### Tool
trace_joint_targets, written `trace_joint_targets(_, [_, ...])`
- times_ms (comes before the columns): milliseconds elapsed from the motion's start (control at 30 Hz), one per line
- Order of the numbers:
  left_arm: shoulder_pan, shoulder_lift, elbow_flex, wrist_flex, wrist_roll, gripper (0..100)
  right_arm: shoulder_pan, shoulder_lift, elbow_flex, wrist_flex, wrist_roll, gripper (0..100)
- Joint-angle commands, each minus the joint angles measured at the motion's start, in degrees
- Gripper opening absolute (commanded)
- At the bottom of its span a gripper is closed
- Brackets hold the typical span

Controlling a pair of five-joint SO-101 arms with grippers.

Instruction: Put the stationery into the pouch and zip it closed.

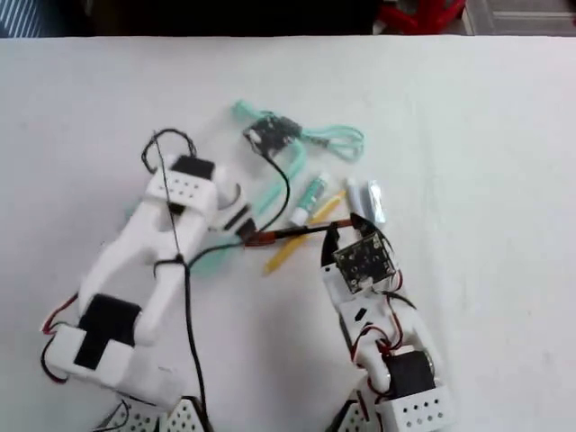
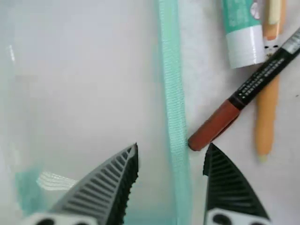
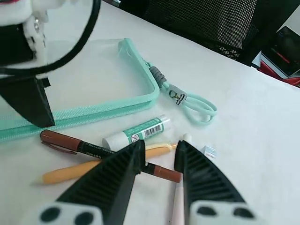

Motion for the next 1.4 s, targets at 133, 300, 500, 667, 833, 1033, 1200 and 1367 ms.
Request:
trace_joint_targets(133, [2.86,-10.24,11.43,-15.3,-1.41,25,11.82,-0.13,0.53,-4.35,-1.41,11.3])
trace_joint_targets(300, [2.59,-8.22,11.43,-19.25,-1.41,27,11.82,-0.13,0.53,-4.35,-2.99,11.5])
trace_joint_targets(500, [2.95,-0.75,11.25,-27.78,-1.41,27,11.82,-0.13,0.53,-4.35,-2.9,11.5])
trace_joint_targets(667, [3.3,1.27,11.25,-32.26,-1.49,27,11.82,-0.13,0.53,-4.35,-2.9,11.5])
trace_joint_targets(833, [1.19,1.45,11.6,-34.9,-5.36,25,11.82,-0.13,0.53,-4.35,-2.81,11.5])
trace_joint_targets(1033, [0.04,1.1,13.36,-34.55,-9.23,22,11.82,-0.13,0.53,-4.35,-2.81,11.5])
trace_joint_targets(1200, [2.15,1.36,12.75,-34.73,-9.41,23,11.74,-0.13,0.53,-4.35,-2.81,11.5])
trace_joint_targets(1367, [2.07,4.09,9.76,-34.2,-9.76,22,11.74,-0.13,0.53,-4.35,-2.81,11.5])
